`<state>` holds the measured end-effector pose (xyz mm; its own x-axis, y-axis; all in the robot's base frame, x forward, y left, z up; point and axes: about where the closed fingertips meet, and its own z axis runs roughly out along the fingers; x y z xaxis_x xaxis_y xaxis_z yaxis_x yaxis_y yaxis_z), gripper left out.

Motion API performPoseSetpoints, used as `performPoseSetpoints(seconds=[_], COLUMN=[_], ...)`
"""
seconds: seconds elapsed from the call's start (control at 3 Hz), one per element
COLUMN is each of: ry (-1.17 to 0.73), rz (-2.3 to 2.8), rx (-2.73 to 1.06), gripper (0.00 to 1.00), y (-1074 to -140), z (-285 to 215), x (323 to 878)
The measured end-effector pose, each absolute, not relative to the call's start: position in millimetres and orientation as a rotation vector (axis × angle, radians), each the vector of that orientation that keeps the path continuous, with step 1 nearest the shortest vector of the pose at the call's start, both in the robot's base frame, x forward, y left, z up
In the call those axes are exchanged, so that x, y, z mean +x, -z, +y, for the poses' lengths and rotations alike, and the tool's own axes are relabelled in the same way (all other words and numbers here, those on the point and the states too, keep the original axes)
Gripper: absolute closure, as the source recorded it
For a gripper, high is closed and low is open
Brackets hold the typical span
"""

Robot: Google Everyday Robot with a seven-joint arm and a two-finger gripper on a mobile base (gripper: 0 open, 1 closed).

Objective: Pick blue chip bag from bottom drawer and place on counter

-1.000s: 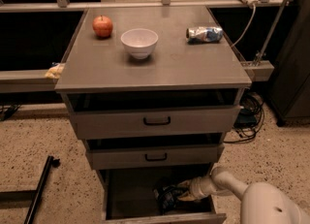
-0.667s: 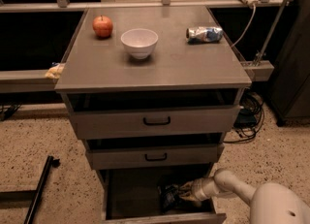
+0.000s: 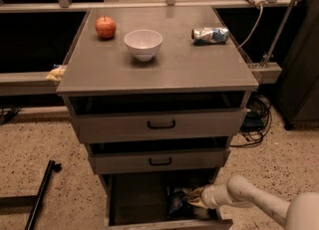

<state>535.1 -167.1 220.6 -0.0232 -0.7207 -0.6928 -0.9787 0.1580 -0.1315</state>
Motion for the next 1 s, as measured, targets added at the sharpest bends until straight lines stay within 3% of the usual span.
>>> performPoseSetpoints(seconds=[1.0], ry=[-0.444], rz=[1.775], rx=[-1.664], gripper=[1.0], y=[-358.3], z=[-169.5], x=[523.0])
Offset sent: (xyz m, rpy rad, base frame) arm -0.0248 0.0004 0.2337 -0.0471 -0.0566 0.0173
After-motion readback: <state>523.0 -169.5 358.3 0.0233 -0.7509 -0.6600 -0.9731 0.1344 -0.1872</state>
